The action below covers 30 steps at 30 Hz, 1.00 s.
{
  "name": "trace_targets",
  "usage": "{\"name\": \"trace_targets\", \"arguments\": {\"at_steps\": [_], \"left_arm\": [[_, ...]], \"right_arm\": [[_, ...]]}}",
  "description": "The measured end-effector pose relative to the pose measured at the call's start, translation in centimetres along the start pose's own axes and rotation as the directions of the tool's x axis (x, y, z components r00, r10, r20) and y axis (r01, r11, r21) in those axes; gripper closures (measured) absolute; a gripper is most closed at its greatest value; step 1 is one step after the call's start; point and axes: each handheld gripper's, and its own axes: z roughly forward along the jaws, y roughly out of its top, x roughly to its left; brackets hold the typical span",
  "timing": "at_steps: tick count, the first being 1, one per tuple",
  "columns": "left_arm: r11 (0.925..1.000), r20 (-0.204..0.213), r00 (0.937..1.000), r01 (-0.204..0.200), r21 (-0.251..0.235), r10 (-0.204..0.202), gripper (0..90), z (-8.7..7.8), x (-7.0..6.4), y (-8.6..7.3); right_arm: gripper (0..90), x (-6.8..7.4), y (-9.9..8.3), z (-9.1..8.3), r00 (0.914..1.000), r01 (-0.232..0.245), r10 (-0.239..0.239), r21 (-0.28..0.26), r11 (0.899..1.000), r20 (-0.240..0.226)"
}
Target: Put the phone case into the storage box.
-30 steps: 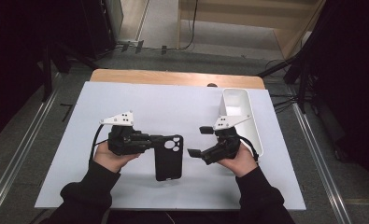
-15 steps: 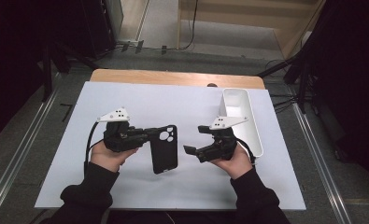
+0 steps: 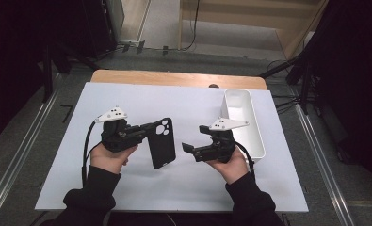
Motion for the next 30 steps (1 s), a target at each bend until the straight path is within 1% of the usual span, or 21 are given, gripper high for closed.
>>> {"name": "trace_targets", "arguments": {"at_steps": [2, 5, 6, 7, 9, 10, 13, 16, 20, 22, 25, 28, 30], "left_arm": [[0.9999, -0.016, 0.9998, 0.008, -0.012, -0.009, 80.0, -0.1, 0.0, 0.0], [0.9992, -0.042, 0.999, 0.01, -0.037, -0.012, 80.0, -0.2, 0.0, -0.1], [0.9991, -0.05, 0.9987, 0.005, -0.042, -0.007, 80.0, -0.2, 0.0, -0.1], [0.9987, -0.058, 0.9982, 0.008, -0.05, -0.011, 80.0, -0.3, -0.1, -0.1], [0.9987, -0.065, 0.9978, 0.012, -0.049, -0.016, 80.0, -0.3, -0.1, -0.1], [0.9989, -0.067, 0.9977, 0.011, -0.045, -0.014, 80.0, -0.2, -0.1, -0.1], [0.999, -0.07, 0.9974, 0.015, -0.042, -0.018, 80.0, -0.1, -0.1, -0.2], [0.9993, -0.068, 0.9976, 0.011, -0.036, -0.013, 80.0, 0.0, -0.2, -0.2], [0.9994, -0.07, 0.9975, 0.01, -0.033, -0.012, 79.9, 0.1, -0.4, -0.2], [0.9995, -0.07, 0.9975, 0.007, -0.029, -0.009, 79.9, 0.1, -0.5, -0.2], [0.9996, -0.069, 0.9976, 0.005, -0.027, -0.006, 79.9, 0.2, -0.6, -0.3], [0.9997, -0.066, 0.9978, 0.006, -0.023, -0.008, 79.9, 0.4, -0.8, -0.3], [0.9998, -0.062, 0.9981, 0.004, -0.017, -0.005, 79.9, 0.4, -0.8, -0.3]], "right_arm": [[4.6, 0.2, 0.0, 0.1, 0.9998, -0.014, 0.014, -0.007, 1.0, 0.013], [4.6, 0.5, 0.0, 0.3, 0.9993, -0.033, 0.034, -0.013, 0.999, 0.019], [4.6, 0.6, 0.0, 0.3, 0.9992, -0.032, 0.032, -0.009, 0.999, 0.023], [4.6, 0.7, 0.0, 0.4, 0.999, -0.033, 0.033, -0.013, 0.999, 0.029], [4.7, 1.0, 0.0, 0.5, 0.9987, -0.031, 0.032, -0.021, 0.999, 0.039], [4.7, 1.1, 0.0, 0.6, 0.9983, -0.034, 0.035, -0.023, 0.999, 0.047], [4.7, 1.5, -0.1, 0.7, 0.9976, -0.043, 0.045, -0.038, 0.998, 0.052], [4.7, 2.0, -0.1, 0.9, 0.9969, -0.025, 0.029, -0.043, 0.999, 0.073], [5.0, 2.7, -0.1, 1.0, 0.9968, -0.029, 0.033, -0.051, 0.998, 0.073], [5.0, 3.0, -0.2, 1.3, 0.9967, -0.015, 0.019, -0.048, 0.999, 0.079], [5.0, 3.5, -0.3, 1.6, 0.996, -0.025, 0.029, -0.048, 0.999, 0.084], [5.0, 4.0, -0.4, 1.8, 0.9944, -0.048, 0.052, -0.05, 0.998, 0.091], [5.0, 4.1, -0.4, 2.1, 0.9951, -0.058, 0.061, -0.038, 0.998, 0.078]]}}
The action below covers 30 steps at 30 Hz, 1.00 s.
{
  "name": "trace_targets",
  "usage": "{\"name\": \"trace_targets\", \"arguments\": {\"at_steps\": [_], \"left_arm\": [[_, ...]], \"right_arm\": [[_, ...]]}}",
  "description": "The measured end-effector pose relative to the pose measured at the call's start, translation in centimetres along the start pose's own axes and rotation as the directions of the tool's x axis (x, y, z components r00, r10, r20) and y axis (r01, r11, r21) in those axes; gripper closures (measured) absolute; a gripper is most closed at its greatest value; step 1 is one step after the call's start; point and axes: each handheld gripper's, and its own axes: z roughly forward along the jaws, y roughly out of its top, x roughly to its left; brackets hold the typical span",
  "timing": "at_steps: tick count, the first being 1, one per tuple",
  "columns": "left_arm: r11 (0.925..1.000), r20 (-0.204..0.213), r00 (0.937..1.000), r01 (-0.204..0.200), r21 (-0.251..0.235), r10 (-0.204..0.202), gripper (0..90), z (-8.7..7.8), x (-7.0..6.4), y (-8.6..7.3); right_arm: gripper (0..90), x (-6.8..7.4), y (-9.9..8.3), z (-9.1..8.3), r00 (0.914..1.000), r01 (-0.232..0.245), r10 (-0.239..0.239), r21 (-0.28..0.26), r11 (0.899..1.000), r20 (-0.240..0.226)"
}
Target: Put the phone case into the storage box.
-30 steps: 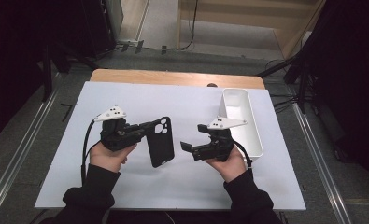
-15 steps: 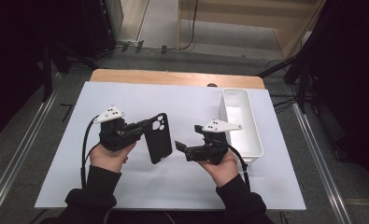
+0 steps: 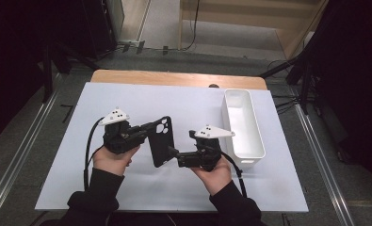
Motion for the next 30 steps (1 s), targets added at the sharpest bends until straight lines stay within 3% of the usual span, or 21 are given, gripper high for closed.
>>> {"name": "trace_targets", "arguments": {"at_steps": [10, 17, 30], "left_arm": [[1.0, 0.015, 0.9998, -0.008, -0.003, 0.008, 79.9, 0.5, -0.9, -0.3], [0.9998, 0.033, 0.9993, -0.02, 0.004, 0.02, 79.9, 0.8, -1.5, -0.5], [0.9992, 0.045, 0.9984, -0.035, 0.017, 0.035, 80.0, 1.4, -2.4, -0.8]], "right_arm": [[5.0, 0.7, -0.3, 0.7, 0.9993, 0.009, -0.009, 0.013, 1.0, 0.035], [5.0, 1.1, -0.3, 0.9, 0.9977, -0.016, 0.015, 0.007, 1.0, 0.066], [5.0, 1.9, -0.2, 1.4, 0.9974, -0.028, 0.028, 0.006, 1.0, 0.066]]}}
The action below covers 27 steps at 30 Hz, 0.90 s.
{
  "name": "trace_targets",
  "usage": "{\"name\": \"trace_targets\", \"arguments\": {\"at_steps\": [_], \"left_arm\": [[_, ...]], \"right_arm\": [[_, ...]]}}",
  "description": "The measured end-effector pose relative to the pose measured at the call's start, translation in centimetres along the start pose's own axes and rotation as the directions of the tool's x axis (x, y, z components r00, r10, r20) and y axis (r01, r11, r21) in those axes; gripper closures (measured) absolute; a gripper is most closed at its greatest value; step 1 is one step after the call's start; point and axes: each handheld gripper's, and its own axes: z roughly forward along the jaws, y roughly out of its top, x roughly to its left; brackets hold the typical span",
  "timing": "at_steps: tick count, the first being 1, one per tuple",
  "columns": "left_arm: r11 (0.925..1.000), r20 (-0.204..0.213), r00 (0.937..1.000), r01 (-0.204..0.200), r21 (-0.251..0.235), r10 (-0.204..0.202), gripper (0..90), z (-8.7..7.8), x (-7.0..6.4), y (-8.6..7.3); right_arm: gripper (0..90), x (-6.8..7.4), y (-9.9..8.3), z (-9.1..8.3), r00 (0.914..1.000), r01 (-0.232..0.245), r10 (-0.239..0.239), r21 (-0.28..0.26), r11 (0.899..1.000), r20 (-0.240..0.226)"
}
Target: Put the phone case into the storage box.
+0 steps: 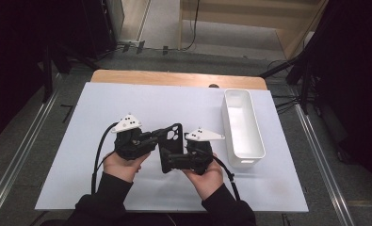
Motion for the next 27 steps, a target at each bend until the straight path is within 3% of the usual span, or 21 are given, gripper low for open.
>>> {"name": "trace_targets", "arguments": {"at_steps": [15, 16, 24, 27], "left_arm": [[0.9999, 0.035, 0.9994, -0.01, 0.012, 0.01, 79.9, 0.7, -1.4, -0.3], [0.9999, 0.032, 0.9994, -0.011, 0.011, 0.011, 79.9, 0.7, -1.4, -0.3], [1.0, 0.043, 0.999, -0.009, 0.001, 0.009, 79.4, 0.7, -1.4, -0.4], [1.0, 0.067, 0.9977, 0.007, 0.0, -0.006, 75.7, 0.8, -1.3, -0.4]], "right_arm": [[6.9, 0.3, 0.0, 0.3, 0.9999, 0.0, 0.0, -0.003, 1.0, 0.013], [10.6, 0.2, 0.0, 0.3, 0.9997, 0.008, -0.008, -0.006, 1.0, 0.022], [11.6, 0.2, 0.0, 0.1, 0.9989, 0.027, -0.027, -0.006, 1.0, 0.039], [11.9, 0.2, 0.1, 0.0, 0.999, 0.024, -0.024, -0.004, 1.0, 0.037]]}}
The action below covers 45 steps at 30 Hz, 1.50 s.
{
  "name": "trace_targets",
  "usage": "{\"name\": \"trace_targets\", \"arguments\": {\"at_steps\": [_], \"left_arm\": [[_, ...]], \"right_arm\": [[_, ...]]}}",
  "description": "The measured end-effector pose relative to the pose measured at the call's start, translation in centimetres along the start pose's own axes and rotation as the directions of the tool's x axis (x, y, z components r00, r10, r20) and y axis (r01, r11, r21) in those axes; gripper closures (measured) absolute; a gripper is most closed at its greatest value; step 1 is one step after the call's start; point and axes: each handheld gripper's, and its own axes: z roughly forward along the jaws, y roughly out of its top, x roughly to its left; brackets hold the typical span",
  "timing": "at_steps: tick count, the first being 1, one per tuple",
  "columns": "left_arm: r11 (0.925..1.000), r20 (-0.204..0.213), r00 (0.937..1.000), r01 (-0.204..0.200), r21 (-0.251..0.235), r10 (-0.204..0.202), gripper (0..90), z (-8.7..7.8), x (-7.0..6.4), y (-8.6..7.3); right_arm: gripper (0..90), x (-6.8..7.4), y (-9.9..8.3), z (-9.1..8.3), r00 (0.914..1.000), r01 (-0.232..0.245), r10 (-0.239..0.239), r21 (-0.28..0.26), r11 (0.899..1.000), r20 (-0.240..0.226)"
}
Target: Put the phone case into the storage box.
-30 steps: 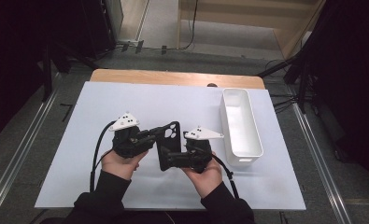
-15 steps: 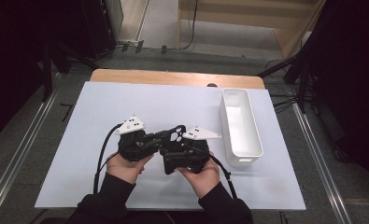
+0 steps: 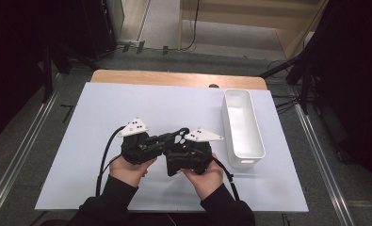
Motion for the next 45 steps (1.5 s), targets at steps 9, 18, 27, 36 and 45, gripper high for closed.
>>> {"name": "trace_targets", "arguments": {"at_steps": [9, 18, 27, 36, 45], "left_arm": [[0.9999, -0.018, 0.9998, 0.006, -0.01, -0.006, 65.6, -0.5, 0.3, 0.4], [0.9997, -0.017, 0.9999, -0.004, -0.026, 0.004, 55.1, -1.2, 0.5, 0.9], [0.9997, -0.004, 1.0, 0.005, -0.022, -0.005, 50.2, -1.5, 0.9, 0.9], [0.9998, -0.002, 1.0, 0.002, 0.019, -0.002, 45.5, -1.1, 1.6, 0.5], [0.9986, 0.072, 0.9973, 0.011, 0.052, -0.015, 35.3, -0.6, 2.9, -0.1]], "right_arm": [[12.2, -0.1, -0.1, 0.2, 1.0, 0.005, -0.005, 0.018, 1.0, -0.008], [12.3, -0.7, -0.1, 0.2, 1.0, 0.001, -0.001, 0.026, 1.0, -0.009], [12.4, -2.0, 0.1, -0.3, 0.9998, -0.021, 0.021, 0.017, 1.0, 0.007], [12.3, -3.1, 0.2, -0.7, 0.999, -0.033, 0.033, 0.012, 0.999, 0.03], [12.3, -3.8, 0.4, -1.1, 0.9982, -0.045, 0.045, 0.003, 0.999, 0.04]]}}
